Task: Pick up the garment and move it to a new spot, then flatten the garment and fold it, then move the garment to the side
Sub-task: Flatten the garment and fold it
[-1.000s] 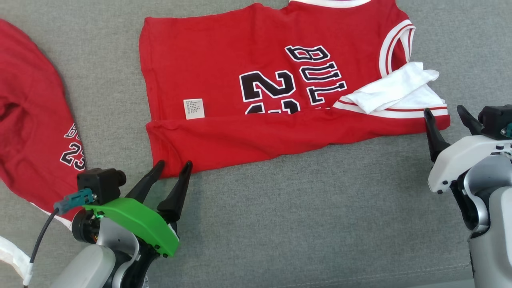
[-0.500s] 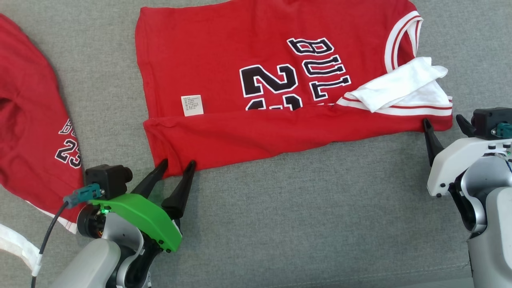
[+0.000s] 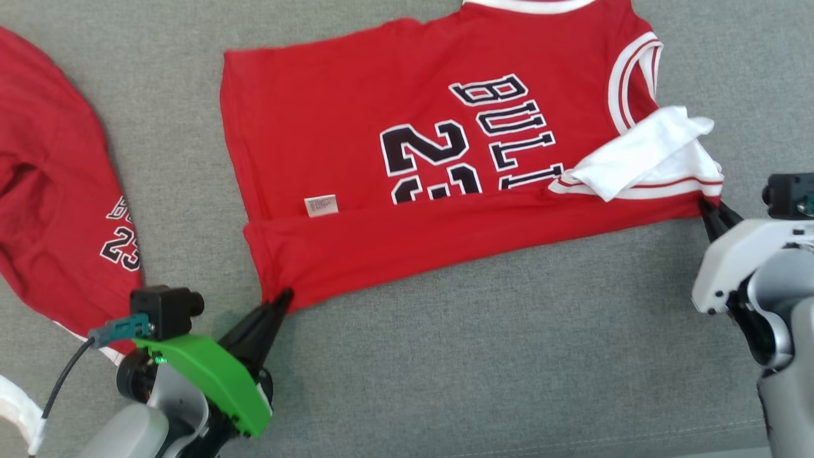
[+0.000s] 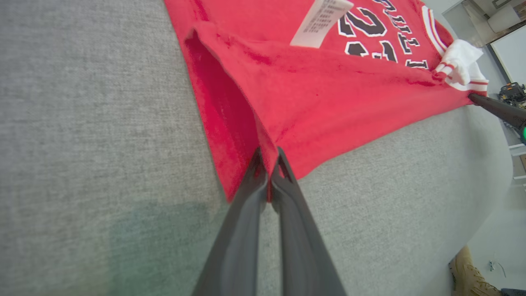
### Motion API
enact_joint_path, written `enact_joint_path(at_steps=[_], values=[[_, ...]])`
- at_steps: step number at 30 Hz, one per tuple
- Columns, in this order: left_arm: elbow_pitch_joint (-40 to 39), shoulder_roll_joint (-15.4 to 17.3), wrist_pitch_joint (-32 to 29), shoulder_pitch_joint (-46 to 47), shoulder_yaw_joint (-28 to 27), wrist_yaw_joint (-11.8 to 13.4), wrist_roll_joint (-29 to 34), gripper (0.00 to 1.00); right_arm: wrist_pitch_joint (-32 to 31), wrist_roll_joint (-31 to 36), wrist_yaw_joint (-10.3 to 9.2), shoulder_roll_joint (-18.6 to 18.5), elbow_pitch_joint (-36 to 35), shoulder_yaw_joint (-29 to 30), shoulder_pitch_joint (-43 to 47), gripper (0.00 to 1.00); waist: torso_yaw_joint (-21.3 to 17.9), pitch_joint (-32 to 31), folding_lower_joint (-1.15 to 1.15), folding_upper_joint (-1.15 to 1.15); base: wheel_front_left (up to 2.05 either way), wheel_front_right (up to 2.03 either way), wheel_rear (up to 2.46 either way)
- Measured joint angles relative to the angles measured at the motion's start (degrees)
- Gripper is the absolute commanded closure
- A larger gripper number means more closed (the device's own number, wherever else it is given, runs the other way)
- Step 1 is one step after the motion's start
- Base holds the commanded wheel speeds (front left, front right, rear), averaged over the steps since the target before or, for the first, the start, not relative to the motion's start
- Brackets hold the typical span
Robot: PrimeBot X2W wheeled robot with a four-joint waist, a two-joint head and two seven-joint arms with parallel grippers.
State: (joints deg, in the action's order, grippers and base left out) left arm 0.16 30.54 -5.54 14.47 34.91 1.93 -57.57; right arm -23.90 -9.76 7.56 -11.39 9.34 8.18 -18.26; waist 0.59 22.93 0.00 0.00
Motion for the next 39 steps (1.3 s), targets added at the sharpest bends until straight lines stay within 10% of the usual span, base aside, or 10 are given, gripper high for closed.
enact_joint_path(at_steps=[13,15,16,17,27,32,39], values=[[-11.0,7.3,-2.7,-14.4,1.8,-3.5,-6.7,1.0,-15.0,-14.4,0.04,-11.2,-14.1,3.1,17.9,1.0,0.4,-5.4,0.0,0.0,0.0,0.0,0.0],[-11.3,7.2,-2.8,-16.1,2.6,-3.5,-7.1,0.76,-16.0,-15.3,0.03,-11.2,-14.5,3.1,19.5,1.0,0.1,-5.6,0.0,0.0,0.0,0.0,0.0],[-11.2,7.1,-2.7,-16.4,2.9,-3.5,-7.0,0.53,-16.2,-15.4,0.0,-11.1,-14.5,3.0,20.0,0.64,0.0,-5.7,0.0,0.0,0.0,0.0,0.0],[-11.0,6.8,-2.2,-16.6,2.9,-3.3,-6.9,0.0,-16.1,-15.5,0.0,-11.1,-14.5,2.9,20.3,0.0,0.0,-5.7,0.0,0.0,0.0,0.0,0.0],[-10.0,7.3,1.2,-17.8,0.7,1.7,-3.7,0.0,-14.7,-15.7,-0.04,-13.6,-18.2,3.4,16.2,0.0,0.3,-4.9,0.0,0.0,0.0,0.0,0.0],[-9.8,8.5,1.2,-8.0,-3.2,2.6,-1.2,0.0,-15.7,-12.7,-0.03,-15.7,-21.2,-0.9,2.1,0.0,0.9,-2.1,0.0,0.0,0.0,0.0,0.0],[-2.2,2.1,-2.4,12.8,-1.6,0.2,3.6,0.0,-14.3,-0.5,-0.03,-11.7,-9.5,-9.0,-22.8,0.0,2.9,4.5,0.0,0.0,0.0,0.0,0.0]])
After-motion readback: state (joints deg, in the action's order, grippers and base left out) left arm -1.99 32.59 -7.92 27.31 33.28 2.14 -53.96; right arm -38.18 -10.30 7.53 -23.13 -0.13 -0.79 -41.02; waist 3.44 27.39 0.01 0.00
